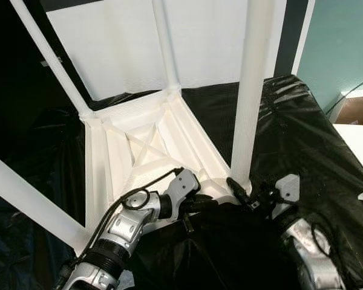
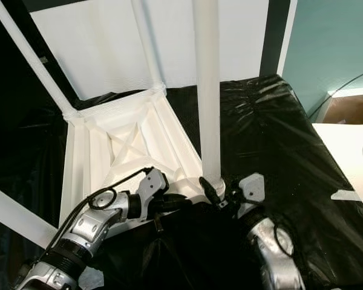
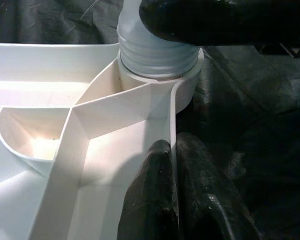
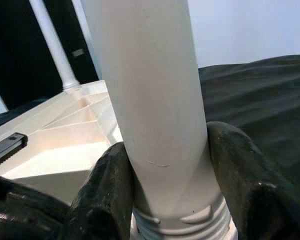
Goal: Building children table
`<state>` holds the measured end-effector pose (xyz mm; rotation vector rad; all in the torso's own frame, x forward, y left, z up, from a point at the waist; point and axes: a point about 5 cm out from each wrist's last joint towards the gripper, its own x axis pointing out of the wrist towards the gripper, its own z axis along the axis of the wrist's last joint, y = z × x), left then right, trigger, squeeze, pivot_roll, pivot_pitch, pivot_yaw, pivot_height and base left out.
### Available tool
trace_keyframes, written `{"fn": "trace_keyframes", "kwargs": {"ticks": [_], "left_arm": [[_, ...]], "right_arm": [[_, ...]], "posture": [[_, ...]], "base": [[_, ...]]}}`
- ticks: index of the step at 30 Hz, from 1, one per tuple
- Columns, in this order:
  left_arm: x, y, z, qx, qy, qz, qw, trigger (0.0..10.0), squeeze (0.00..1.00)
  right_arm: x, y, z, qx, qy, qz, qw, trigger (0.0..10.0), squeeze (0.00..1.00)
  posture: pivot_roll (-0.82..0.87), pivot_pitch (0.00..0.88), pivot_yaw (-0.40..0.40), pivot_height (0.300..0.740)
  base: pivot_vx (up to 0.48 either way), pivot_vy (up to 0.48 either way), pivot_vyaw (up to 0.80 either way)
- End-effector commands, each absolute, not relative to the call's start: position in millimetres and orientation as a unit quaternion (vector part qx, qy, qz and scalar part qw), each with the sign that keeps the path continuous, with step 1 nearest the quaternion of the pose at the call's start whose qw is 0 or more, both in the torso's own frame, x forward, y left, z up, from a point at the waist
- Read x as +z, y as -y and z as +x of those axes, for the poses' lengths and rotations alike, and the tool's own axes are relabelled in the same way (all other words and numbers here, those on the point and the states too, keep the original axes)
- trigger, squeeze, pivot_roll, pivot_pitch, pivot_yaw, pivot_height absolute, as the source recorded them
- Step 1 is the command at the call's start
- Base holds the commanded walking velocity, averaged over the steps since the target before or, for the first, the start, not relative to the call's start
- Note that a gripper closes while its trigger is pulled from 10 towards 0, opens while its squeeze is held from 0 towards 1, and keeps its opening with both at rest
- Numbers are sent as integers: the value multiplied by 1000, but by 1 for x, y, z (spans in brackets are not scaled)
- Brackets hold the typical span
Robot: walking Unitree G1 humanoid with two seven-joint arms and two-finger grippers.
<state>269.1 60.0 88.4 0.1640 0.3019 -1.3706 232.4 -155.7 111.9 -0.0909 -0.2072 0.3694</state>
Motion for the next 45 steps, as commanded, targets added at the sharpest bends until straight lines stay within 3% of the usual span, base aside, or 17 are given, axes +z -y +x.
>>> {"fn": "trace_keyframes", "kwargs": {"ticks": [1, 4, 6, 10, 11, 13, 14, 15, 16, 22, 23, 28, 38, 39, 40, 41, 45], "left_arm": [[57, -66, 248, -650, -207, 37, 730, 10000, 0], [57, -65, 248, -652, -207, 38, 729, 10000, 0], [58, -64, 249, -653, -205, 39, 728, 10000, 0], [58, -63, 250, -653, -204, 39, 728, 10000, 0], [58, -63, 250, -654, -204, 39, 728, 10000, 0], [58, -63, 250, -654, -204, 39, 728, 10000, 0], [57, -63, 250, -653, -204, 38, 728, 10000, 0], [57, -63, 250, -653, -204, 38, 728, 10000, 0], [57, -62, 250, -653, -204, 37, 728, 10000, 0], [57, -63, 250, -652, -205, 35, 729, 10000, 0], [56, -63, 249, -652, -206, 35, 729, 10000, 0], [56, -64, 249, -650, -206, 36, 730, 10000, 0], [55, -63, 248, -650, -206, 34, 730, 10000, 0], [55, -63, 248, -651, -206, 35, 730, 10000, 0], [55, -63, 248, -651, -206, 35, 730, 10000, 0], [56, -63, 249, -650, -204, 36, 731, 10000, 0], [57, -64, 249, -649, -201, 36, 733, 10000, 0]], "right_arm": [[124, 172, 237, 105, 130, -47, 985, 0, 0], [123, 169, 241, 94, 127, -44, 986, 0, 0], [119, 161, 243, 127, 105, -51, 985, 10000, 0], [118, 159, 244, 146, 100, -53, 983, 10000, 0], [119, 160, 247, 166, 95, -48, 980, 10000, 1000], [124, 163, 253, 188, 95, -57, 976, 10000, 1000], [134, 172, 265, 214, 98, -89, 968, 10000, 412], [134, 172, 265, 214, 98, -89, 968, 10000, 412], [140, 178, 272, 233, 98, -108, 961, 10000, 0], [143, 186, 269, 353, 65, -136, 923, 9922, 0], [140, 189, 266, 397, 45, -148, 905, 392, 0], [140, 196, 266, 448, 9, -146, 882, 0, 0], [136, 196, 267, 435, 0, -135, 890, 0, 0], [132, 196, 273, 343, 16, -147, 928, 0, 0], [132, 196, 273, 343, 16, -147, 928, 0, 0], [127, 197, 271, 233, 33, -141, 961, 0, 0], [119, 182, 240, 112, 81, -128, 982, 0, 0]], "posture": [[-61, 0, 109, 740], [-66, 0, 111, 740], [-69, 0, 110, 740], [-72, 0, 110, 740], [-74, 0, 110, 740], [-75, 0, 109, 740], [-77, 0, 107, 740], [-77, 0, 107, 740], [-76, 0, 105, 740], [-74, 0, 105, 740], [-72, 0, 104, 740], [-68, 0, 101, 740], [-70, 0, 97, 740], [-69, 0, 93, 740], [-69, 0, 93, 740], [-64, 0, 87, 740], [-59, 0, 88, 740]], "base": [[0, 0, 0], [0, 0, 0], [0, 0, 0], [0, 0, 0], [0, 0, 0], [0, 0, 0], [0, 0, 0], [0, 0, 0], [0, 0, 0], [0, 0, 0], [0, 0, 0], [0, 0, 0], [0, 0, 0], [0, 0, 0], [0, 0, 0], [0, 0, 0], [0, 0, 0]]}}
